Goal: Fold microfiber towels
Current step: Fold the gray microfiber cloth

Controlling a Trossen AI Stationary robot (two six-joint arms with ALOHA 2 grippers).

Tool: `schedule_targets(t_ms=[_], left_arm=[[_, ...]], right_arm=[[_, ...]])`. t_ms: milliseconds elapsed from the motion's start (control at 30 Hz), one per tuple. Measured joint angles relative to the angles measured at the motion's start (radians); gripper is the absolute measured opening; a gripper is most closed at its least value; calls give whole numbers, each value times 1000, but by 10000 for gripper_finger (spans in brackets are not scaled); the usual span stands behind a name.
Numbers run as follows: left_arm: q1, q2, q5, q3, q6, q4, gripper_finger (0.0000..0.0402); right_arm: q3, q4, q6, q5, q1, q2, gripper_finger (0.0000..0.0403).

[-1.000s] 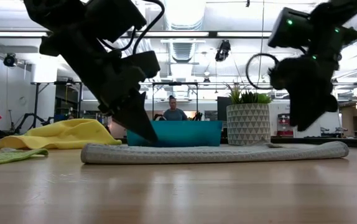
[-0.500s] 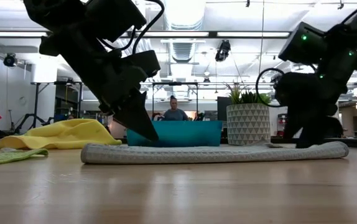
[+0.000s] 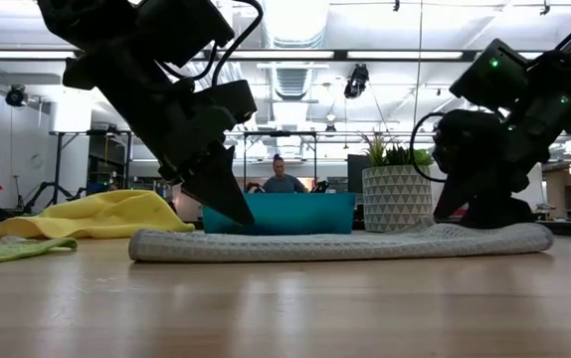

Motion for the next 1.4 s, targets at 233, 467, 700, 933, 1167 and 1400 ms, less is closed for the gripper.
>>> schedule_targets(t_ms=[233,467,700,933,1167,1400], left_arm=[[0,0,0,0,0,0,12],[0,0,-4,0,0,0,12],[0,-30,-8,0,41,-4,12],[-6,-151,-8,0,93,-70,12],[-62,-283,36,-23,47,-252,12],[-125,-305,104,-110,-124,-267,12]], right_arm=[[-2,8,1,11,0,0,210],[-2,39,-9,29,0,0,115],[-2,41,-21,45,0,0,33],[-2,59,-37,45,0,-5,10],[29,-27,-42,45,0,-59,9],[256,-531,-173,150,0,-77,9]])
